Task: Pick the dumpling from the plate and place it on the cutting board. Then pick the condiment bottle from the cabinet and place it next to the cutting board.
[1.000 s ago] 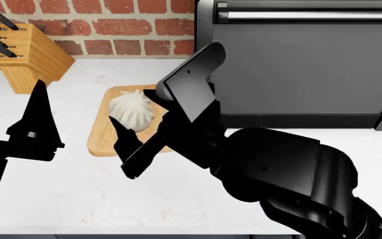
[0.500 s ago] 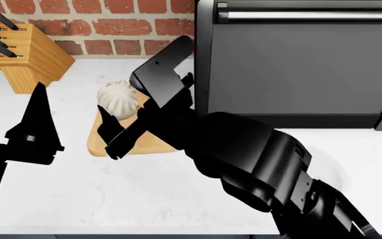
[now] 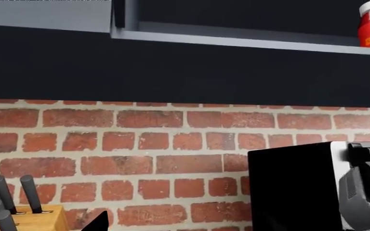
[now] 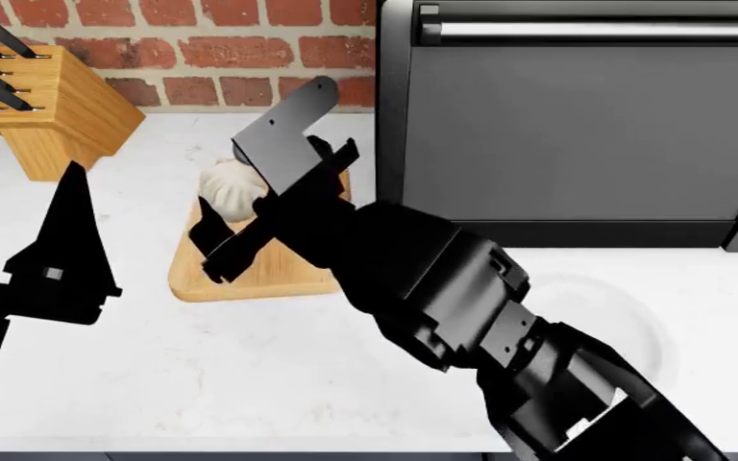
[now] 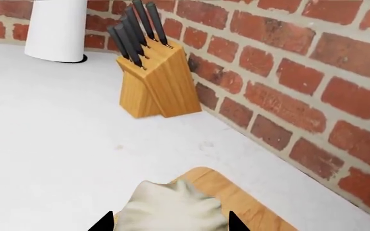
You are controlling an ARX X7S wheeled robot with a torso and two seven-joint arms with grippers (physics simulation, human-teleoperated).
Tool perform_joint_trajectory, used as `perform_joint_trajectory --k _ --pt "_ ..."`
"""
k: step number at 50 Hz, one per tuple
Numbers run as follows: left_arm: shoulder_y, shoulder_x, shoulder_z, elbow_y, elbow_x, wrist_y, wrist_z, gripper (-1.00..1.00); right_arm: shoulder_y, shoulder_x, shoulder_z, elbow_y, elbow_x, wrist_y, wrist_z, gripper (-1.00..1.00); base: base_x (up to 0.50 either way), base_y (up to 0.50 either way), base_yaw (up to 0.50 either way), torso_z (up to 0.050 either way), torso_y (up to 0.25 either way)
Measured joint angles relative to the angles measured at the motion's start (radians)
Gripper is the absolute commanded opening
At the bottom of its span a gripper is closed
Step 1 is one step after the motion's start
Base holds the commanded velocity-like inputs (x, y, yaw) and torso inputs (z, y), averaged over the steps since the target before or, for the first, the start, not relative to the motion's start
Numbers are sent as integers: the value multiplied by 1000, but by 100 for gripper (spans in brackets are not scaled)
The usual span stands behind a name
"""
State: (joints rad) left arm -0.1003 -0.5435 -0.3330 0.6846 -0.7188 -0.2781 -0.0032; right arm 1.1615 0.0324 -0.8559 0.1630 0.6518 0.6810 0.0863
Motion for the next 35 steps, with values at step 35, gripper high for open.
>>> perform_joint_trajectory --k 35 --pt "24 -1 -8 13 -11 16 5 100 182 -30 -364 378 305 -281 88 -100 0 0 0 0 0"
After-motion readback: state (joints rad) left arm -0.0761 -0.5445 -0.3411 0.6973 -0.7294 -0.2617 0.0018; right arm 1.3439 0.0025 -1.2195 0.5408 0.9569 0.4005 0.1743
